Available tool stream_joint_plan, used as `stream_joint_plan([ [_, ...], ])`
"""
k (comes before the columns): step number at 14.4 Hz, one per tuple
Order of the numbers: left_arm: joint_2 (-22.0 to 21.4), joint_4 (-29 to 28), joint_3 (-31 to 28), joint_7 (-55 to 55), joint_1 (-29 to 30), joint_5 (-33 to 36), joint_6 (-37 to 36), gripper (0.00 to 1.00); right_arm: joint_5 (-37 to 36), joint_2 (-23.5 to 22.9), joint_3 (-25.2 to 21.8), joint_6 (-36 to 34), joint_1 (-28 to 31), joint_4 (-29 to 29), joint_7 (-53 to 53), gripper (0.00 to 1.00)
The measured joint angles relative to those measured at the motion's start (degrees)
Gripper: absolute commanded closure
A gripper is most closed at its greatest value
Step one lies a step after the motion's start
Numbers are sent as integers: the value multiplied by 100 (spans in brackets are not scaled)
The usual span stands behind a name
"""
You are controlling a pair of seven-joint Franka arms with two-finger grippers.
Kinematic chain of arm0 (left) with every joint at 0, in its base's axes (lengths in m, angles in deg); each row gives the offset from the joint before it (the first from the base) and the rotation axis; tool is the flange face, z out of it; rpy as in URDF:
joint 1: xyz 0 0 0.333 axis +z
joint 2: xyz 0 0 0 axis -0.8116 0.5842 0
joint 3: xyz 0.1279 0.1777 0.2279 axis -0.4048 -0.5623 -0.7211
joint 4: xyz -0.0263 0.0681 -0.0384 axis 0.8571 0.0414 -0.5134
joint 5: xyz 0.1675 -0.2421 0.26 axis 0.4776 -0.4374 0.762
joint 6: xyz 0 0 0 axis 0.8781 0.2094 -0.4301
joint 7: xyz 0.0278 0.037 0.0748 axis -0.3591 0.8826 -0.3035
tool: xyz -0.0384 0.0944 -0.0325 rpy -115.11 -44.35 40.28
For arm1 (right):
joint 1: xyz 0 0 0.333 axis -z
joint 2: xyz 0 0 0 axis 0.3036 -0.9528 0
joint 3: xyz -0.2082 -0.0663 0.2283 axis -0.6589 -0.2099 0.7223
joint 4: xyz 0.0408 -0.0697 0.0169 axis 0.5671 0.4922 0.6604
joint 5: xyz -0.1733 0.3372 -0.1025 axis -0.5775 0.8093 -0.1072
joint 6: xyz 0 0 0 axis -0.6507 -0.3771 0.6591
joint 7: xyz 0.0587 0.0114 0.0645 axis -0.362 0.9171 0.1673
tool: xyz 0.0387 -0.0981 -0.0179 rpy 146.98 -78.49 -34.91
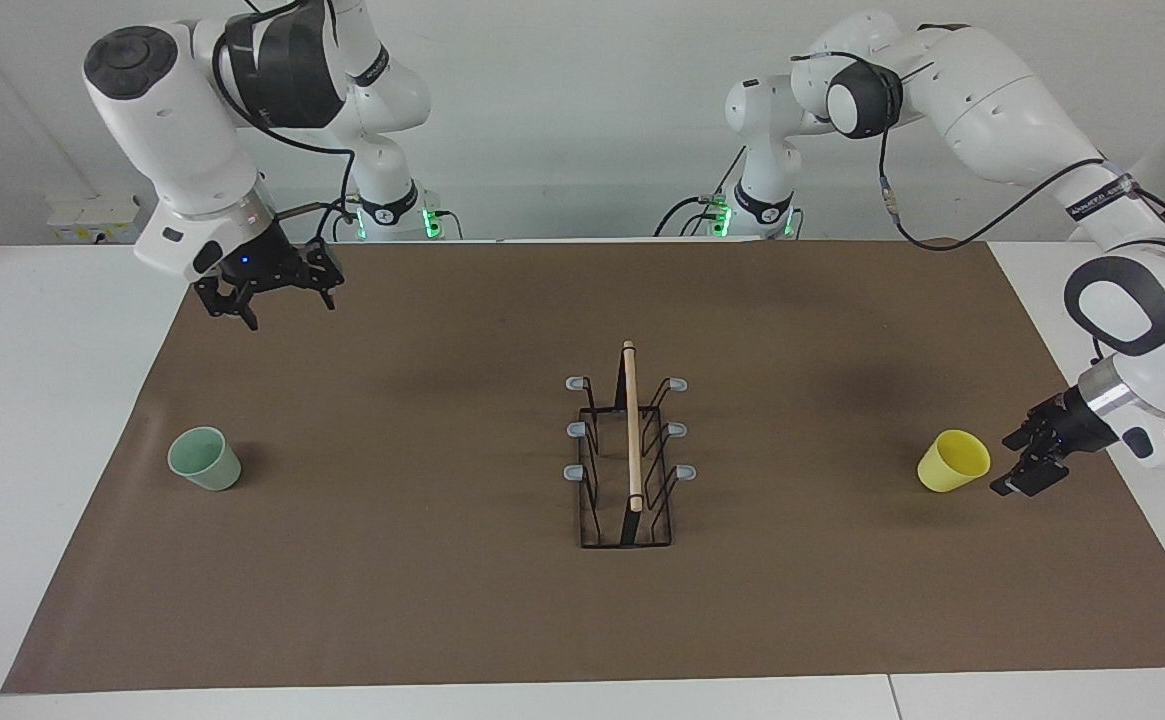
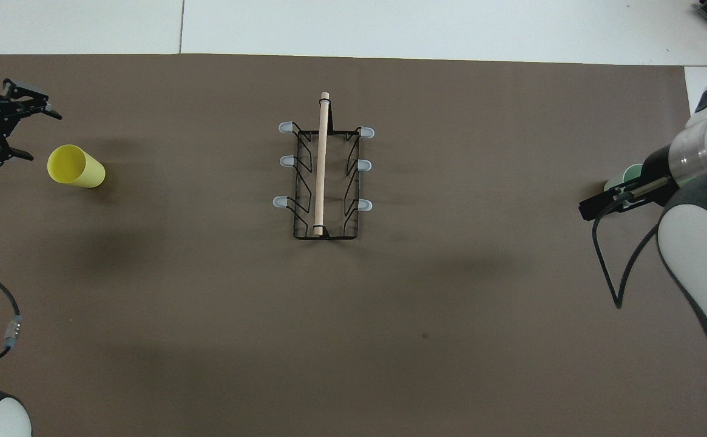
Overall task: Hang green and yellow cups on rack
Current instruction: 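Reach the left gripper to the yellow cup while the right gripper nears the green cup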
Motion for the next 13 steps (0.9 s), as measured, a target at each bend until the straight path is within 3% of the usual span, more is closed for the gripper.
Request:
stream_joint_plan([
  [5,280,-4,-15,-1416,453,-874,67,0,-190,-261,4,477,-42,327,14,0],
  [9,351,-310,-82,-2134,560,-1470,214,0,-1177,-702,16,632,-447,357,526,0],
  [13,125,-1066,-128,-2523,536,-1749,210,0,-2219,-994,8,649,-548,452,1811,0],
])
